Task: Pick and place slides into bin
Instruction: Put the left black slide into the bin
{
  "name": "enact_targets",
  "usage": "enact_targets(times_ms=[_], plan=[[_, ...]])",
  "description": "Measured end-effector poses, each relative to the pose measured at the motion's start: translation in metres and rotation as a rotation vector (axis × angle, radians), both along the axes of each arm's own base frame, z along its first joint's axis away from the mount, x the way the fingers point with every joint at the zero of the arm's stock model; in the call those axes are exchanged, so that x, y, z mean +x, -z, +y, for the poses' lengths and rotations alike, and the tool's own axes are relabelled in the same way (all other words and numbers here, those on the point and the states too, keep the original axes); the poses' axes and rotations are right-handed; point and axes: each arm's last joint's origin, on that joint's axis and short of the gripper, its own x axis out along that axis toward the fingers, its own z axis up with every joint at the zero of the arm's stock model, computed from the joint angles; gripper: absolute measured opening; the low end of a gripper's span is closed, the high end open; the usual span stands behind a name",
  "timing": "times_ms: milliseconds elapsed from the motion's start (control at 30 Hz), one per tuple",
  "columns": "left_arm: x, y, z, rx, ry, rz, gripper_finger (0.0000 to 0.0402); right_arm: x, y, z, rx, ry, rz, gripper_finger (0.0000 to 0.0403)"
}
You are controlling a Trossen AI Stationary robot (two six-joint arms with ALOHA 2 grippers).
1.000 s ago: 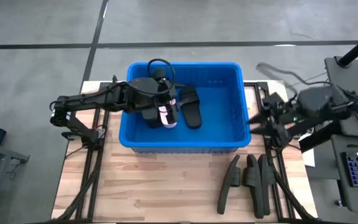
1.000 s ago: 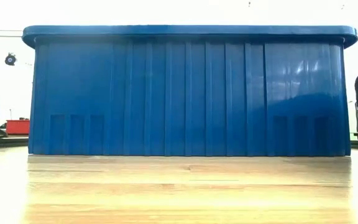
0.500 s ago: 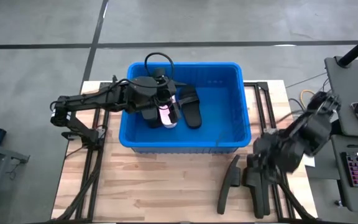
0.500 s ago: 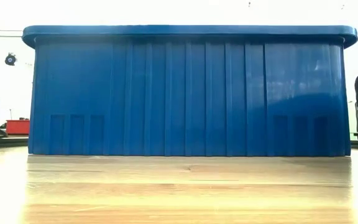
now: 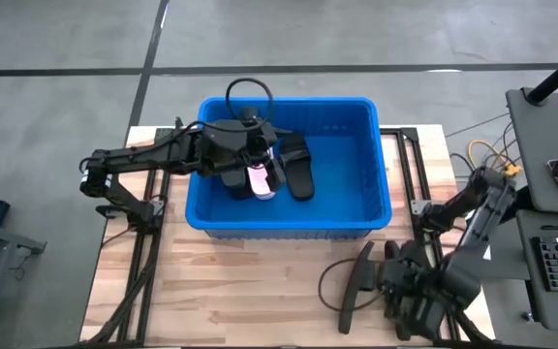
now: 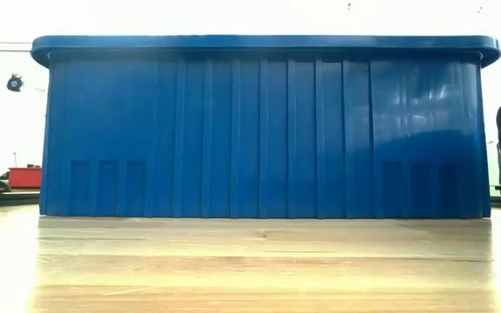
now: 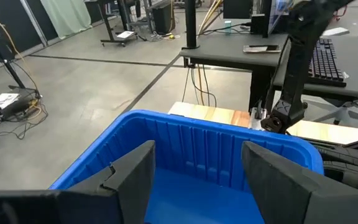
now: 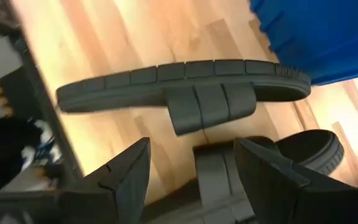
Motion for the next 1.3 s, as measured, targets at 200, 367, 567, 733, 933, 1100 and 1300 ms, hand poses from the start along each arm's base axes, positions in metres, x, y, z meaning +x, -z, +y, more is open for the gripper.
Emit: enact_targets(times_ms=[200, 367, 567, 733, 933, 1100, 1300], plan=[[0.001, 0.001, 0.000, 0.001, 0.000, 0.002, 0.0223, 0.004, 0.028, 0.023, -0.083, 0.051, 0.005, 0.0221], [0.001, 0.001, 0.000, 0.001, 0.000, 0.003, 0.0223, 0.010, 0.050, 0.036, -0.162, 0.063, -0.011, 0.0221], [0.001, 0.001, 0.000, 0.001, 0.000, 0.003, 0.0223, 0.018, 0.079, 0.047, -0.274, 0.023, 0.021, 0.0221], [0.001, 0.001, 0.000, 0.001, 0.001, 0.003, 0.0223, 0.021, 0.096, 0.053, -0.332, 0.016, 0.044, 0.0220], [0.001, 0.001, 0.000, 0.000, 0.001, 0.003, 0.0223, 0.024, 0.104, 0.053, -0.414, 0.004, -0.011, 0.0219], [0.001, 0.001, 0.000, 0.000, 0.001, 0.004, 0.0223, 0.024, 0.109, 0.047, -0.466, -0.009, -0.029, 0.0219], [0.001, 0.001, 0.000, 0.000, 0.001, 0.004, 0.0223, 0.022, 0.123, 0.038, -0.514, -0.005, -0.013, 0.0215]])
